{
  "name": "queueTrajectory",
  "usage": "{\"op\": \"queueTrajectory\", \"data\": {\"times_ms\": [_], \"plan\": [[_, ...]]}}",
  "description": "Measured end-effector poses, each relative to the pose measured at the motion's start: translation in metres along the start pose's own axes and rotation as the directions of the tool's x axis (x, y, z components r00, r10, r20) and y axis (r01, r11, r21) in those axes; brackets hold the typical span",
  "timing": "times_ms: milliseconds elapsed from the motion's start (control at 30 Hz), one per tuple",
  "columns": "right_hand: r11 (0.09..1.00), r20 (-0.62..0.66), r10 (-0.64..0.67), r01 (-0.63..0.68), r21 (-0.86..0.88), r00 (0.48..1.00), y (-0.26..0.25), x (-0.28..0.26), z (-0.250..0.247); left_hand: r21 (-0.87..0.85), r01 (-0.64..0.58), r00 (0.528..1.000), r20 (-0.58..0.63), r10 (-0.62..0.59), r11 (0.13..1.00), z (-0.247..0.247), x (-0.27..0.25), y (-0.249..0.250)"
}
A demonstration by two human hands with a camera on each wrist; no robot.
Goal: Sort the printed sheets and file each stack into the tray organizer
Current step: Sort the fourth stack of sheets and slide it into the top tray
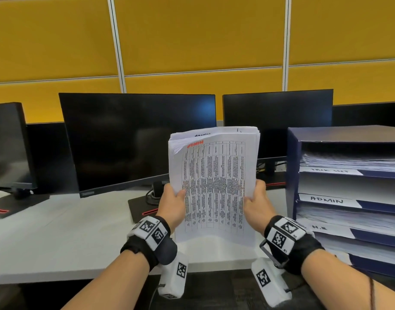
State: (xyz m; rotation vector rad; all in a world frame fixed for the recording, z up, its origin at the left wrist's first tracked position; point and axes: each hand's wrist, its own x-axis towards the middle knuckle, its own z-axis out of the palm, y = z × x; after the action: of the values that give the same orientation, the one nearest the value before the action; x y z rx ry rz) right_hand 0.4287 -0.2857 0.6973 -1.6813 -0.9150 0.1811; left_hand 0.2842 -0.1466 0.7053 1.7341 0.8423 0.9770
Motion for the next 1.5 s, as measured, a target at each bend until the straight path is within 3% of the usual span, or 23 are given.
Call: {"op": "queueTrajectory", "data": {"times_ms": [200,400,667,933,1133,1367,1500], "plan": [[1.0,-0.022,0.006,-0.006,-0.025,1.0,-0.013,-0.023,-0.016,0.064,-0.018,0.999,-0.035,0.02,0.998,-0.012,-0.024,0.01],[0.997,-0.08,-0.018,0.011,-0.082,0.997,-0.031,-0.077,-0.068,0.07,-0.028,0.999,0.041,0.026,0.997,-0.003,-0.072,0.037],[0.98,-0.19,0.094,-0.125,-0.155,0.977,-0.003,-0.156,-0.168,0.057,0.009,0.973,0.228,-0.022,0.998,0.069,-0.155,0.052],[0.91,-0.209,0.296,-0.342,-0.234,0.932,0.051,-0.226,-0.223,0.17,0.03,0.919,0.382,-0.094,0.985,0.15,-0.216,0.013],[0.899,-0.223,0.33,-0.378,-0.222,0.917,0.07,-0.235,-0.232,0.226,0.032,0.904,0.41,-0.125,0.974,0.16,-0.225,0.013],[0.911,-0.254,0.27,-0.332,-0.246,0.929,0.043,-0.215,-0.252,0.106,-0.03,0.946,0.324,-0.006,0.994,0.162,-0.212,0.05],[0.881,-0.258,0.31,-0.378,-0.285,0.915,0.032,-0.203,-0.259,0.134,-0.124,0.923,0.38,0.065,0.983,0.165,-0.197,0.059]]}}
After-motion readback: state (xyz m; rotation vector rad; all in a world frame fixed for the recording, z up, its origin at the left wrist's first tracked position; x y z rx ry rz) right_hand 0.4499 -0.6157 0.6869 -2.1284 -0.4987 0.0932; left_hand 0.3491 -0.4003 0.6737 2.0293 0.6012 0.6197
